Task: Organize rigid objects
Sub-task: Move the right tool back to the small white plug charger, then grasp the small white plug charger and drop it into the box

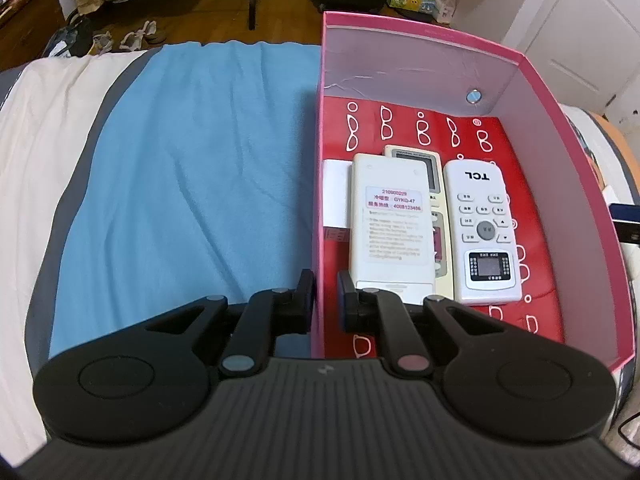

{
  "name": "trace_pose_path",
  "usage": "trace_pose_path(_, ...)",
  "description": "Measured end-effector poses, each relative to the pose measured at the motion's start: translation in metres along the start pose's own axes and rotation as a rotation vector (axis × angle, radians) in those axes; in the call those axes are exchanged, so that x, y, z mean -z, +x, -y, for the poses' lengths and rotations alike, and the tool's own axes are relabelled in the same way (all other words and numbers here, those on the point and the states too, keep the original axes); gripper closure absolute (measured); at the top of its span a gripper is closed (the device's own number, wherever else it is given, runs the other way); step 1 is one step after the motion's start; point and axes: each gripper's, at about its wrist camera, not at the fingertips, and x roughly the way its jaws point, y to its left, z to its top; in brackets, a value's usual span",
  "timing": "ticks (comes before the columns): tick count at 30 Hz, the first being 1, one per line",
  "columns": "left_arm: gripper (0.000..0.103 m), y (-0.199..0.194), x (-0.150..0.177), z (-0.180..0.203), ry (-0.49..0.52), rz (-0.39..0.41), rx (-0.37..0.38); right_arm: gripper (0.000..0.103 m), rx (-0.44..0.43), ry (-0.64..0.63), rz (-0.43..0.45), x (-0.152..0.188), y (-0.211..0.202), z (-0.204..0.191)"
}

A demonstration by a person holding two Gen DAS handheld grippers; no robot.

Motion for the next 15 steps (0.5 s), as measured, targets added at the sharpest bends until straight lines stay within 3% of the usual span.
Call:
trace_pose_path(2,0.093,0.000,0.001,0.001,0.005,0.000,-0.001,0.029,0.013,0.025,-0.018,0.002,0.018,-0.005)
trace_pose_path(7,0.093,0.002,0.001,0.000,0.001,-0.002,0.000,0.031,0.162,0.020,-0.039,0.004,0.051,-0.005)
trace_pose_path(9,0.093,0.003,0.001,0.001,0.000,-0.001,-0.001,0.044,0.158,0.014,-0.012,0.003,0.050,-0.005)
trace_pose_path(15,0.093,0.002,0.002,-0.002,-0.016,0.000,0.006,0.047,0.157,0.029,0.026,0.006,0.032,-0.008)
